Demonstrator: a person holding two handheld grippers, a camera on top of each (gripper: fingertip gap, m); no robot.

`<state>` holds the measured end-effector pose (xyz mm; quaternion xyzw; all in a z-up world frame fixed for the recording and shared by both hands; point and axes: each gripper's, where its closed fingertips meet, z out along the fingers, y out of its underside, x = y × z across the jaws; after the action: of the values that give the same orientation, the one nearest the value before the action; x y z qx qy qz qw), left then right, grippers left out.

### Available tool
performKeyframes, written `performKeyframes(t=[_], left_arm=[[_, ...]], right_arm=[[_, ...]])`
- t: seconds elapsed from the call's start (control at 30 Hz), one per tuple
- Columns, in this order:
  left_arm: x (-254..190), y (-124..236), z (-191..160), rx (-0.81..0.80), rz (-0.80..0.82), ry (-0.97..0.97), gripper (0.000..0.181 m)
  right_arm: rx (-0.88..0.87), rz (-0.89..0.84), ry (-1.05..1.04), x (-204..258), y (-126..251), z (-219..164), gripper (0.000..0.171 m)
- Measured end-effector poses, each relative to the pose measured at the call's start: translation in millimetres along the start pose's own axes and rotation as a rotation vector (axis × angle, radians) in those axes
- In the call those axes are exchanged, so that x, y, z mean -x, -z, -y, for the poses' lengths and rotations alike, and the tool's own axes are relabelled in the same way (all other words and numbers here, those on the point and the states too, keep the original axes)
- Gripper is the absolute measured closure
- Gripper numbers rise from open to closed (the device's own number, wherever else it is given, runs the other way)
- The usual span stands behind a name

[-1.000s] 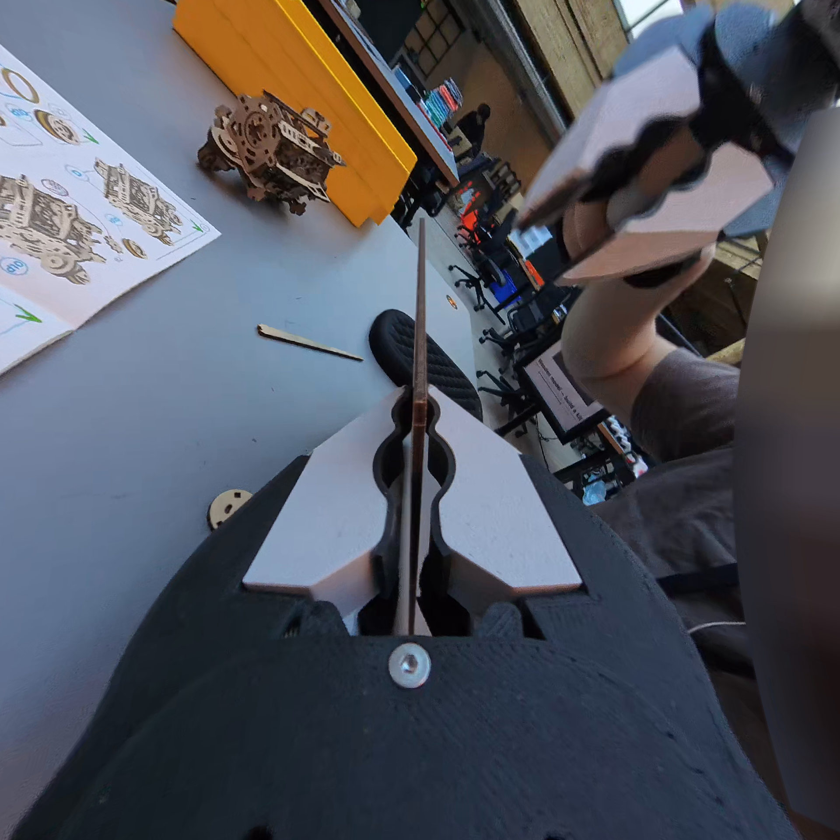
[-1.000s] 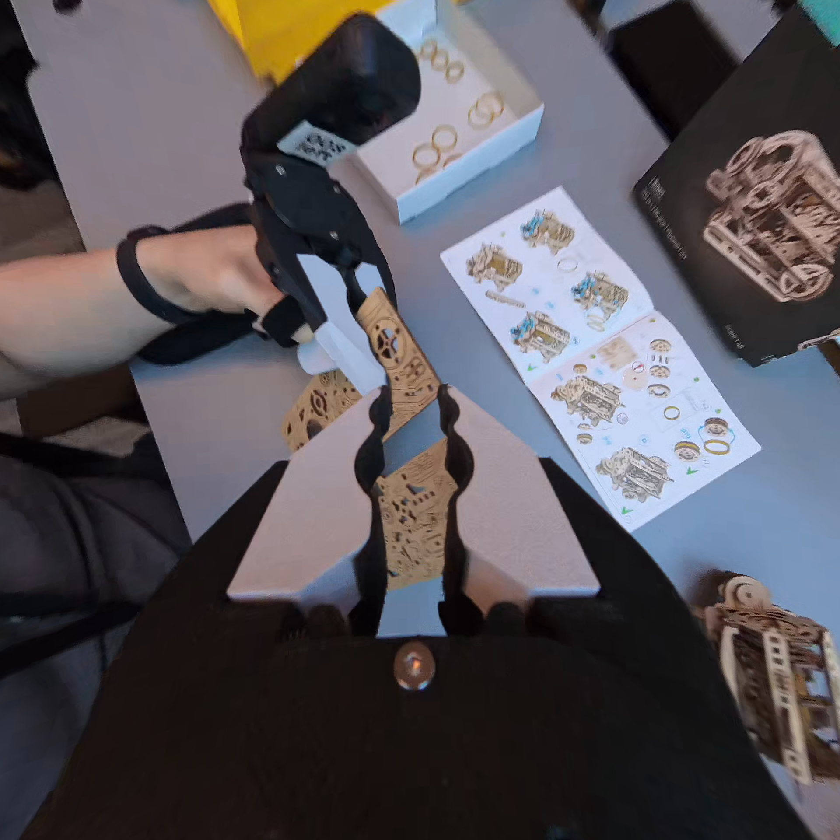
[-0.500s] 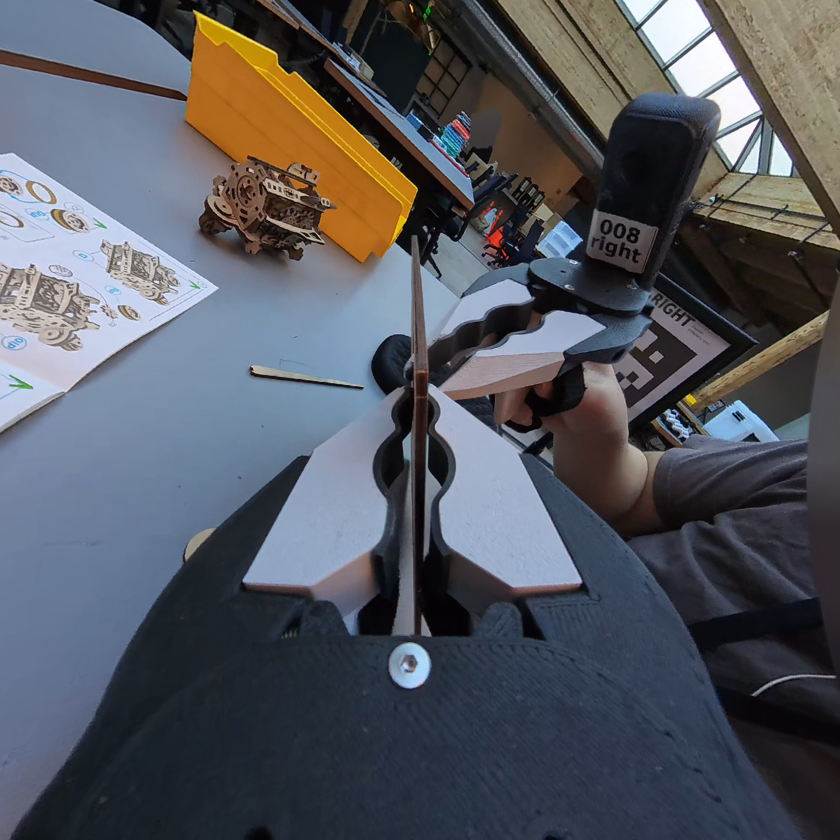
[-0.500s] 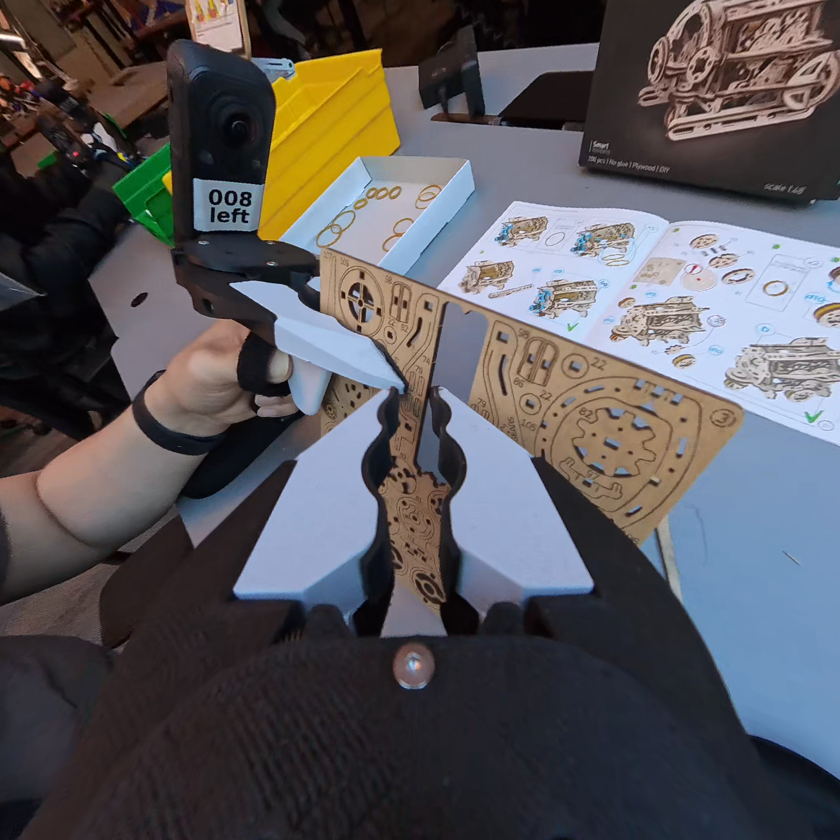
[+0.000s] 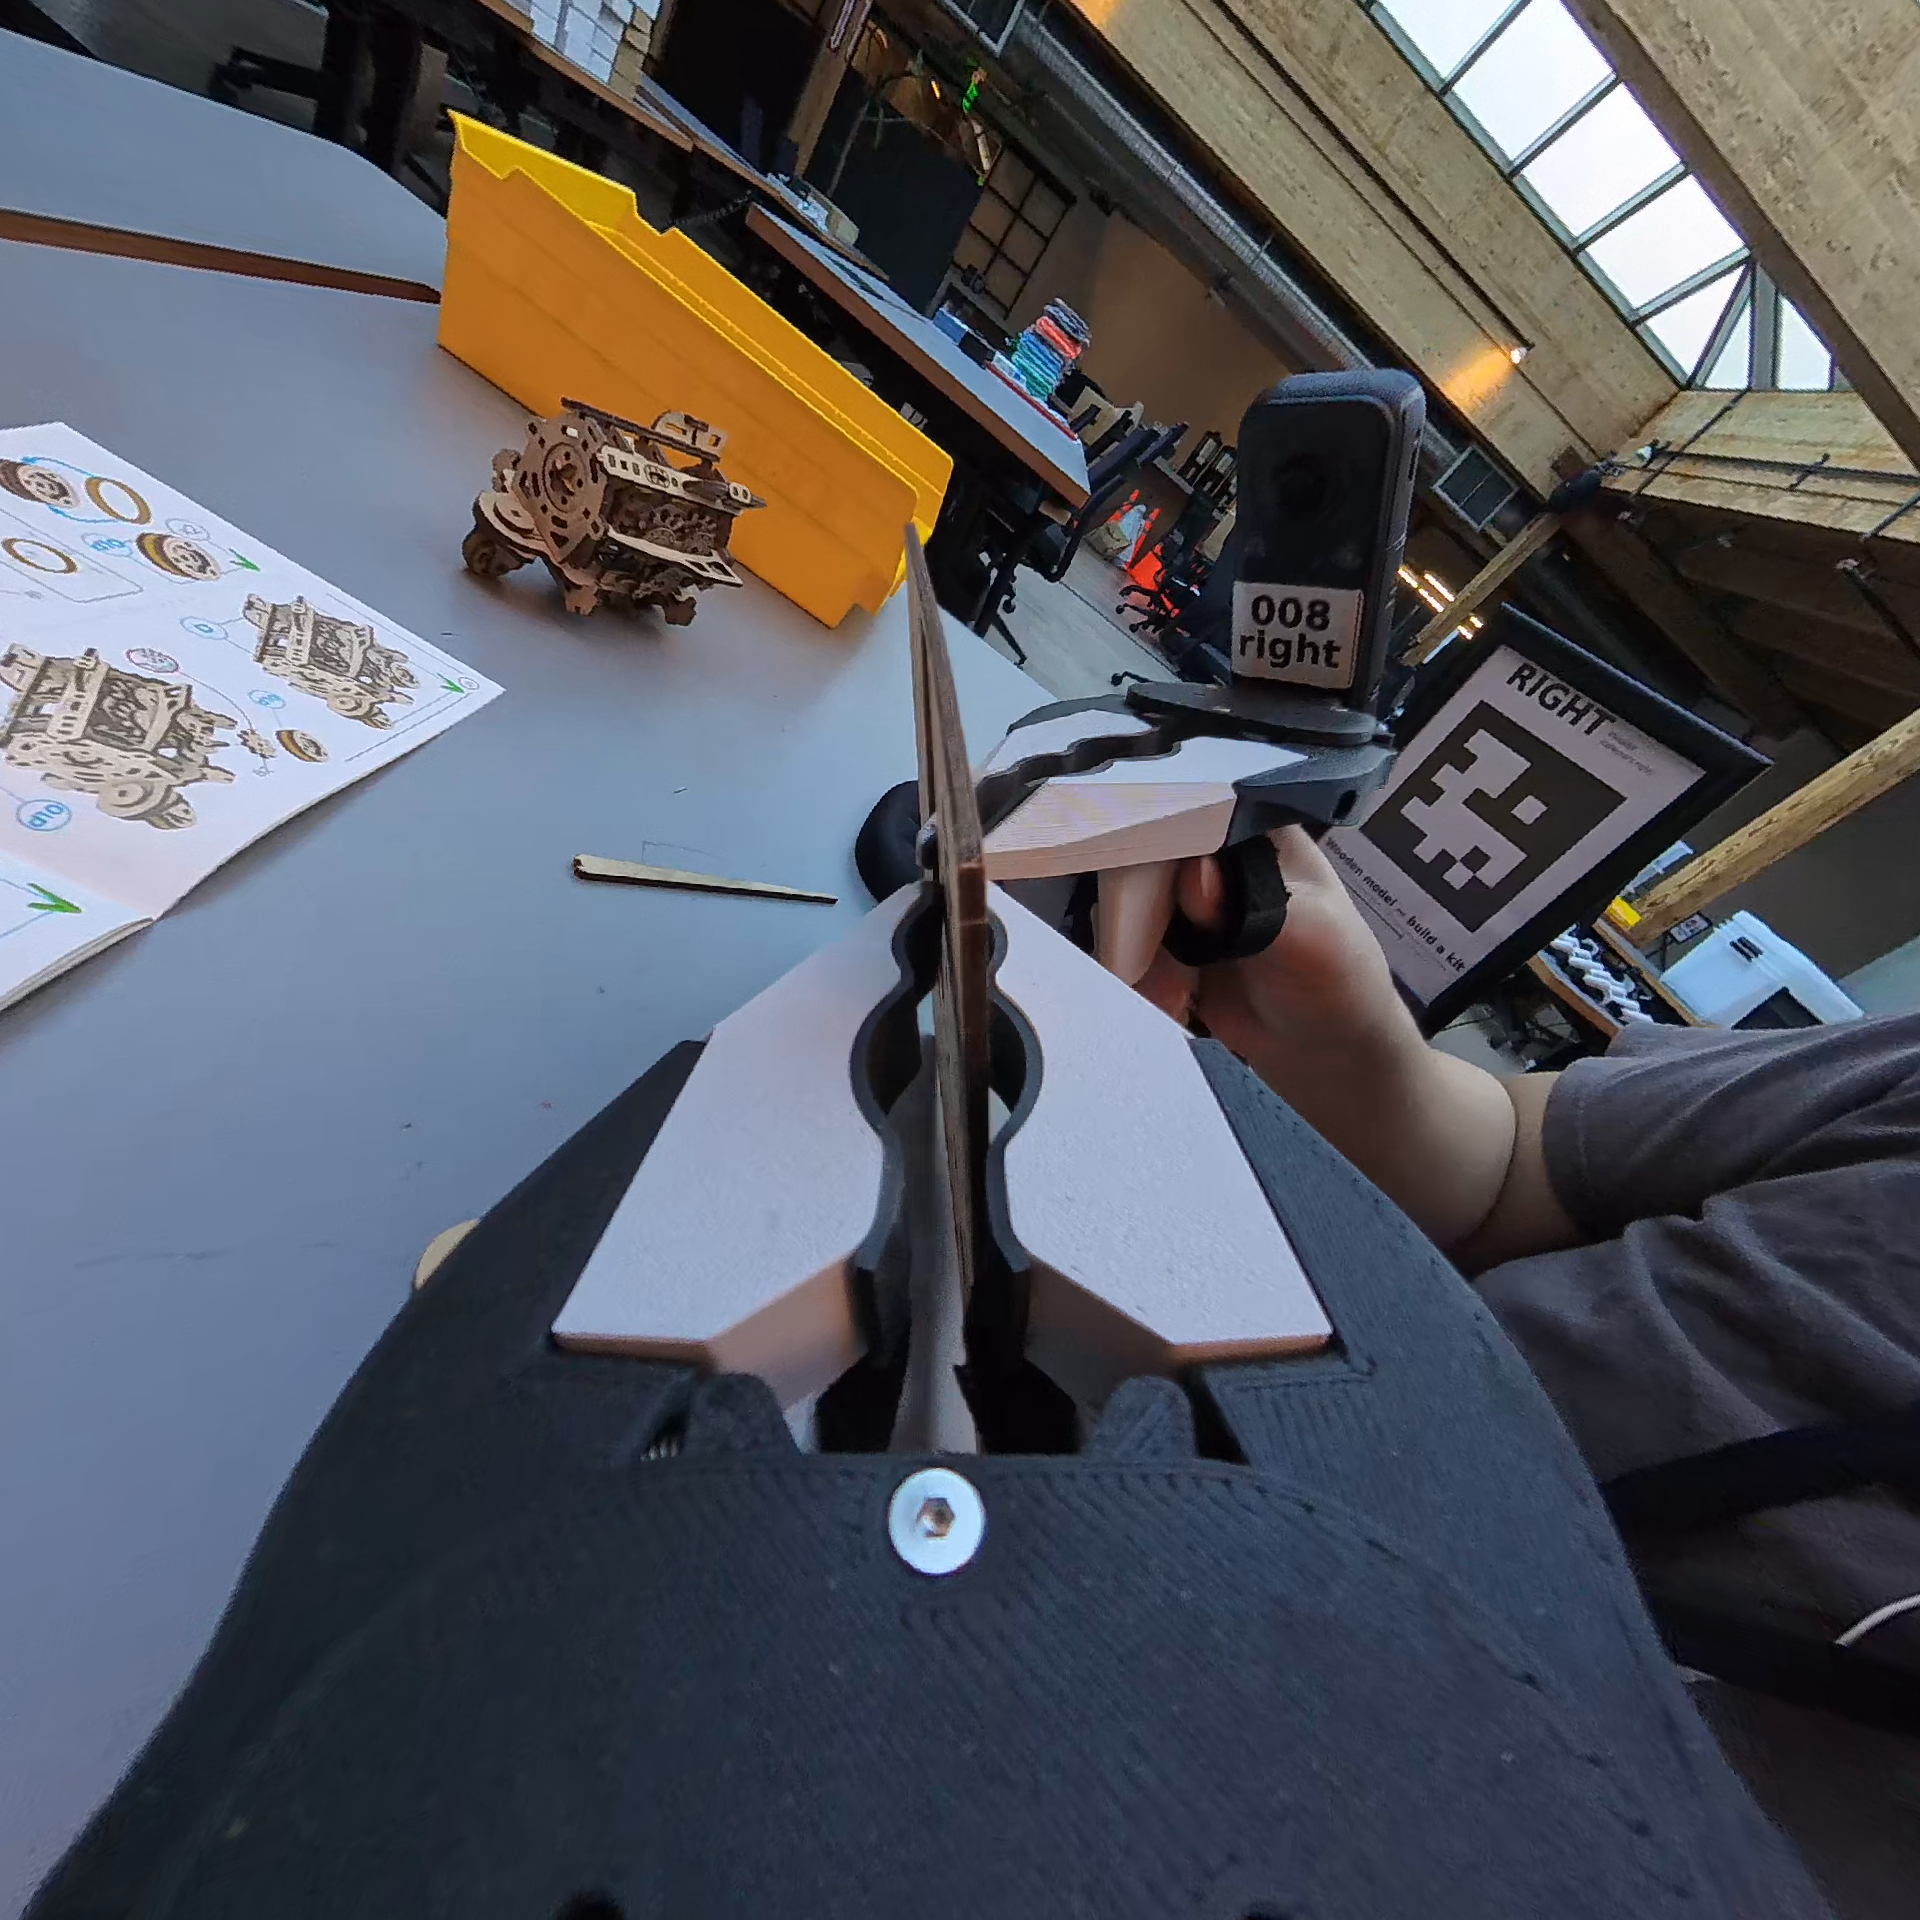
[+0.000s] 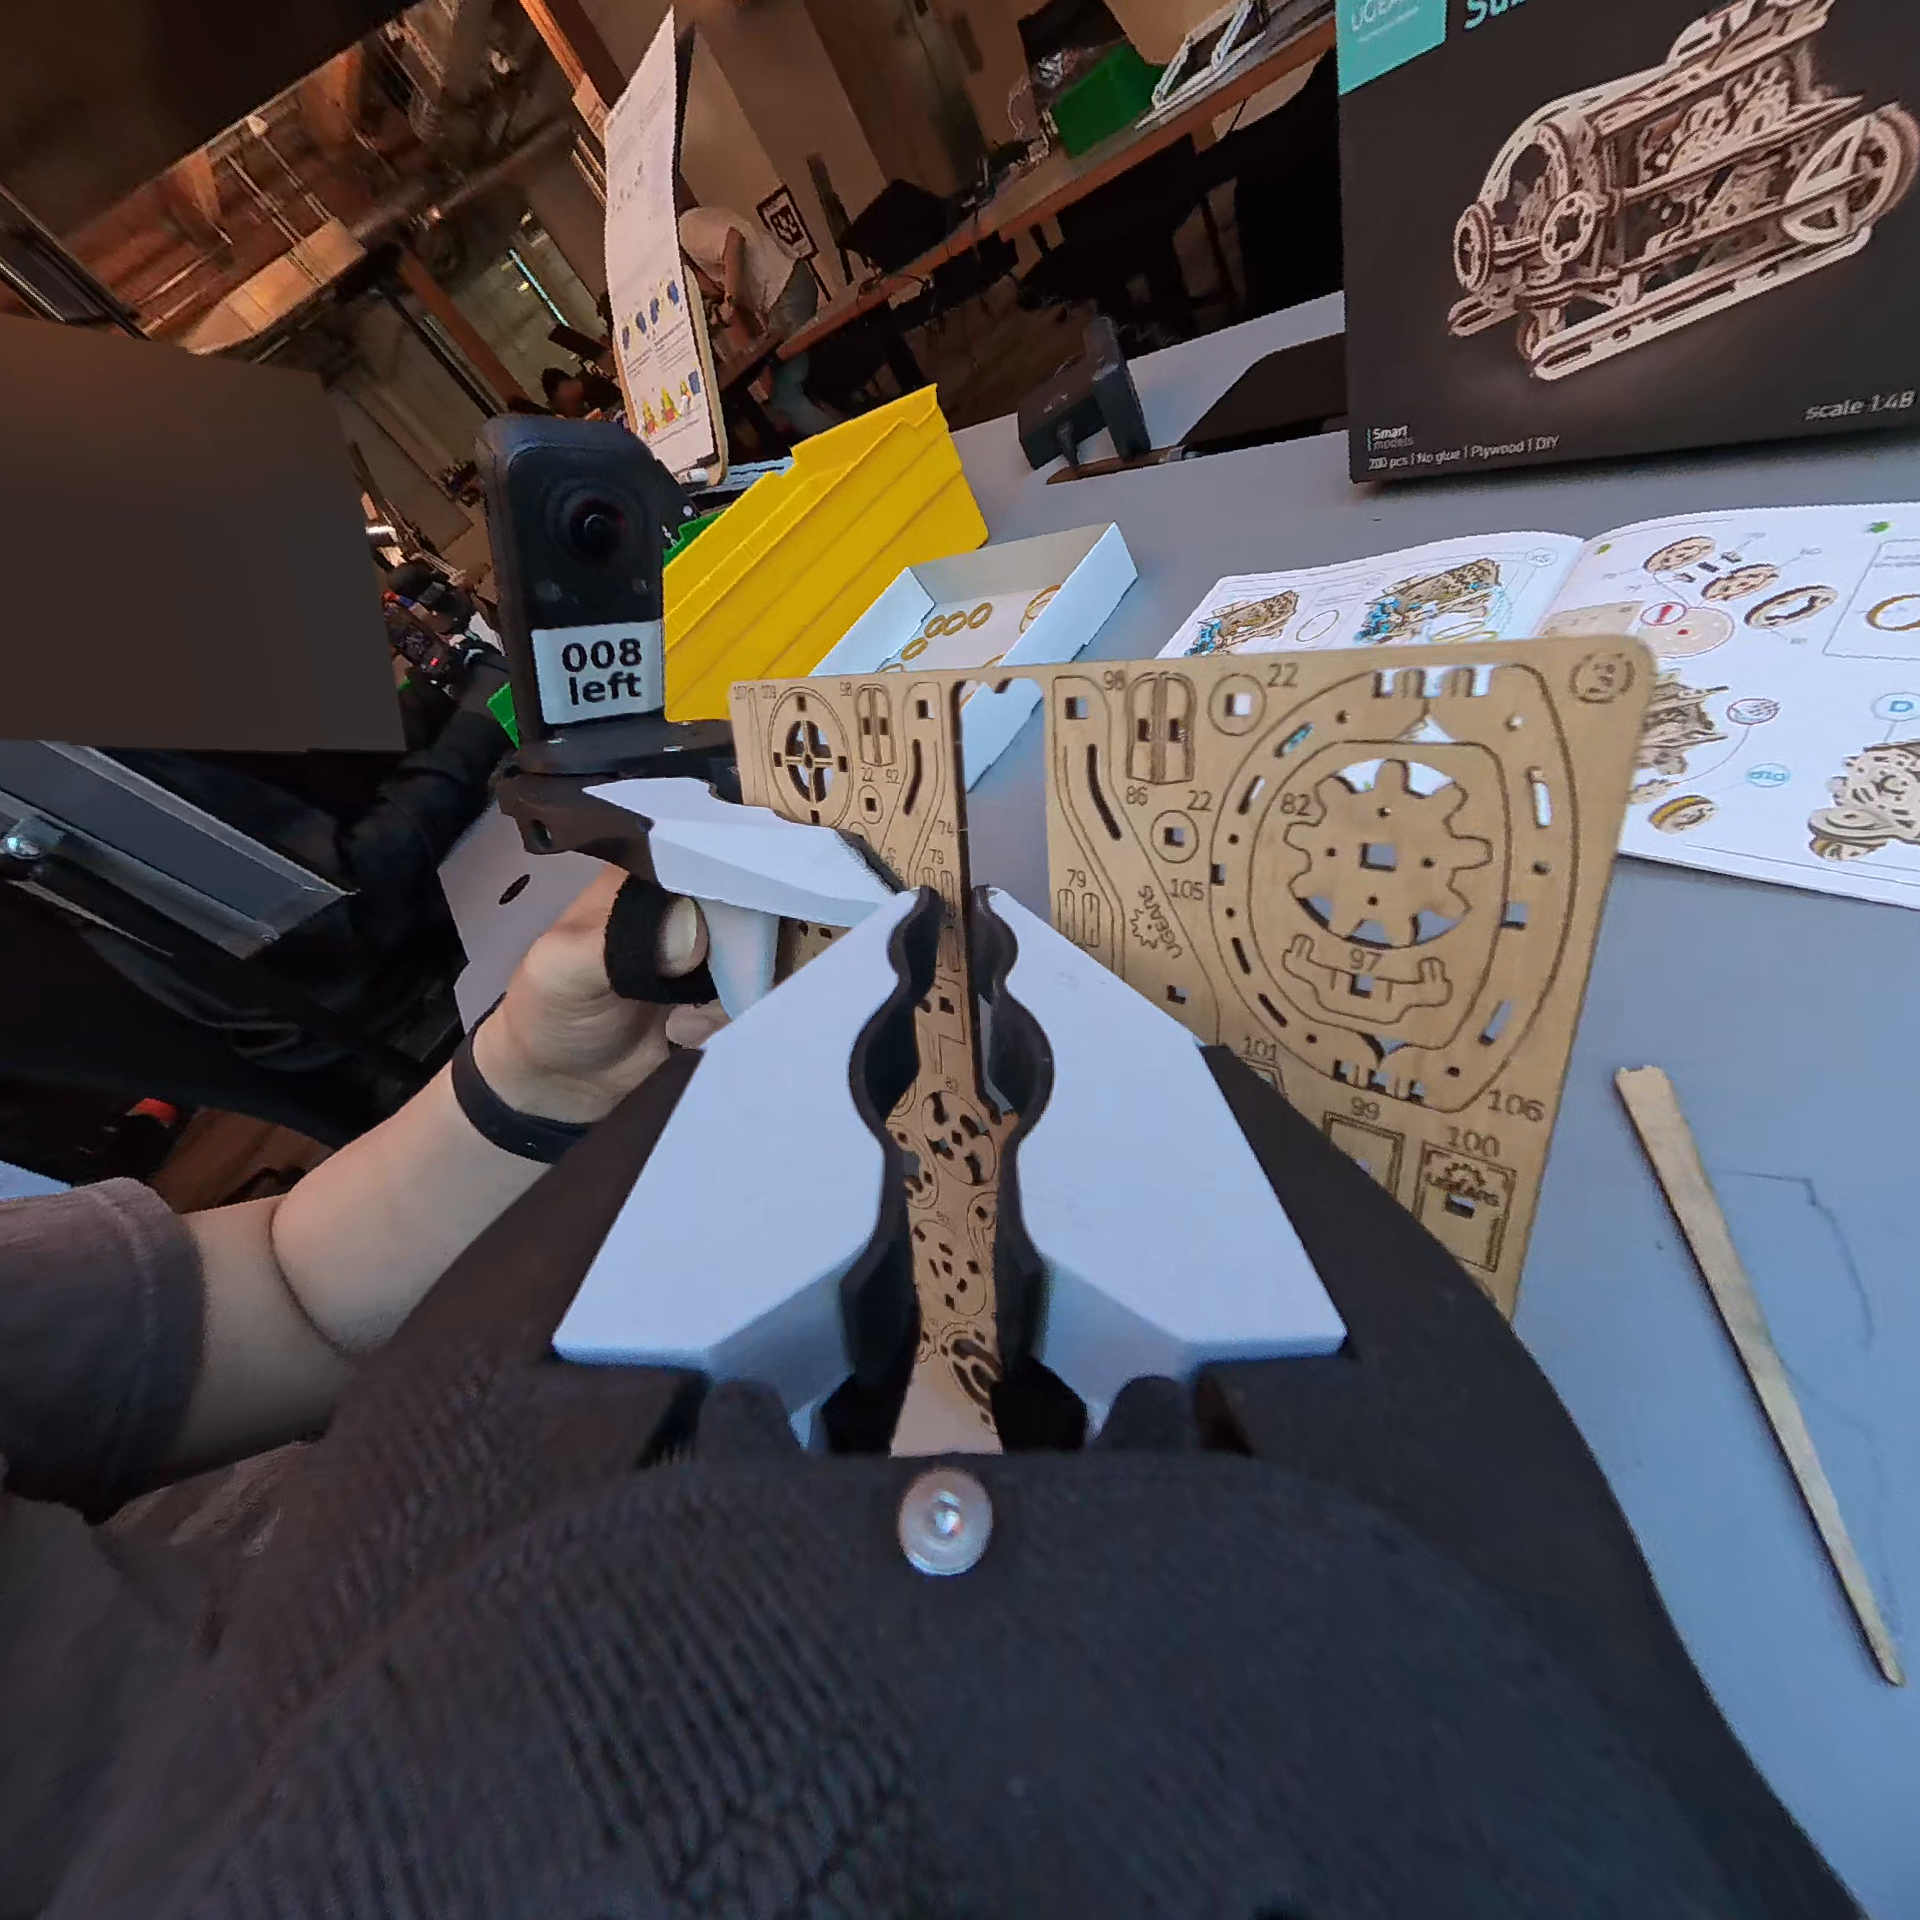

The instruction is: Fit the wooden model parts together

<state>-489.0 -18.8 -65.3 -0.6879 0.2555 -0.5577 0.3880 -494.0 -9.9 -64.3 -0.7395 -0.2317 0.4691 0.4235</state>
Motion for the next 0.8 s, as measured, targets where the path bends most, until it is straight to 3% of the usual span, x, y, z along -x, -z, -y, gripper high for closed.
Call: performKeyframes(t=[0.53,0.8], left_arm=[[0.6,-0.1,-2.1,0.009,0.081,-0.115,0.18],[-3.0,-4.5,-4.7,0.0,0.037,-0.11,0.18]], right_arm=[[0.006,-0.014,0.058,0.1,-1.5,-0.8,0.166],[0.007,0.003,0.042,-1.0,4.6,-3.3,0.167]])
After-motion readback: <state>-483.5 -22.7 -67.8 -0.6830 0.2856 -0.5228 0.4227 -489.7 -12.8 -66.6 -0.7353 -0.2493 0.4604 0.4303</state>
